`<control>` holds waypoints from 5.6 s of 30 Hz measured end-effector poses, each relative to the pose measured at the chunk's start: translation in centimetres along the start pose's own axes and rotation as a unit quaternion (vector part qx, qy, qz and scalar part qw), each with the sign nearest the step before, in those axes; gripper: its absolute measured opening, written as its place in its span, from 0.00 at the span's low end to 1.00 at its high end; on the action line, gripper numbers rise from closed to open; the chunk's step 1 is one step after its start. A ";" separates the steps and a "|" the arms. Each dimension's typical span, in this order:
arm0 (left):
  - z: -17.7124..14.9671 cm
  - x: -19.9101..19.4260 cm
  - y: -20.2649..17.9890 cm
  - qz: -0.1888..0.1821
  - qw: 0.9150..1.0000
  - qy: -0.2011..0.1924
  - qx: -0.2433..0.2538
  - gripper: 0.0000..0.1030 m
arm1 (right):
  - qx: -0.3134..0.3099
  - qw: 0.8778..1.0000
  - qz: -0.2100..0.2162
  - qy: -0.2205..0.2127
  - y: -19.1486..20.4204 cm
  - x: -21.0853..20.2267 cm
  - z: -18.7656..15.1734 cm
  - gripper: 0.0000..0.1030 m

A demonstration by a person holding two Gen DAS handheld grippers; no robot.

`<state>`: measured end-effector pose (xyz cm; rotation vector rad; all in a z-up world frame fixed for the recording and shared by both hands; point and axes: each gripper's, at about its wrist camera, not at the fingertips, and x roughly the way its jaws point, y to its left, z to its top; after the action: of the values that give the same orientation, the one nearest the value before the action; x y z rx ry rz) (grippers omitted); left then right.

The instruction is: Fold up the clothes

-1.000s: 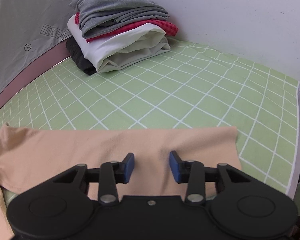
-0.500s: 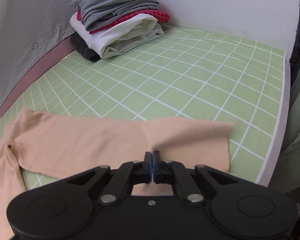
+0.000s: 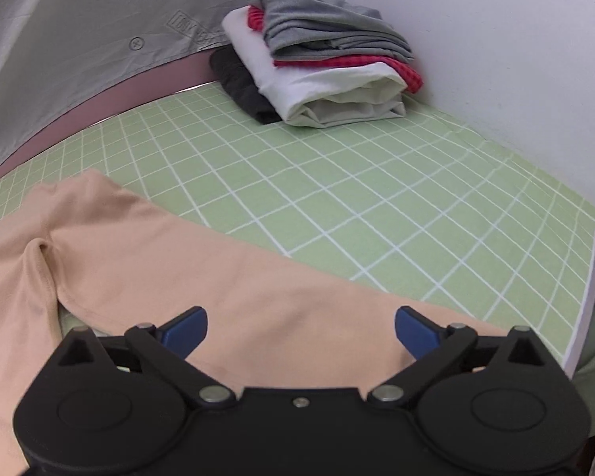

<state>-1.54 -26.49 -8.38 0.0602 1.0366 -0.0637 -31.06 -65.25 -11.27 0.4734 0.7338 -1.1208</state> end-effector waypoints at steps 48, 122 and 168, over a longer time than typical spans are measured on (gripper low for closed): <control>6.4 6.9 -2.4 -0.034 0.988 -0.042 0.148 0.53 | -0.021 1.000 0.011 0.008 10.6 6.4 2.6 1.00; 1.4 3.6 17.3 0.129 0.978 -0.058 -0.151 0.05 | -0.011 1.000 -0.001 -0.011 10.9 6.0 1.9 1.00; 15.8 13.5 -16.8 -0.202 0.958 -0.032 0.200 0.27 | -0.251 0.934 0.253 0.042 25.3 14.3 12.7 0.34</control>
<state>17.50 -44.78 -12.33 0.2121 0.9457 -0.6454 -0.48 -73.40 -13.63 0.2490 0.8758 -0.4075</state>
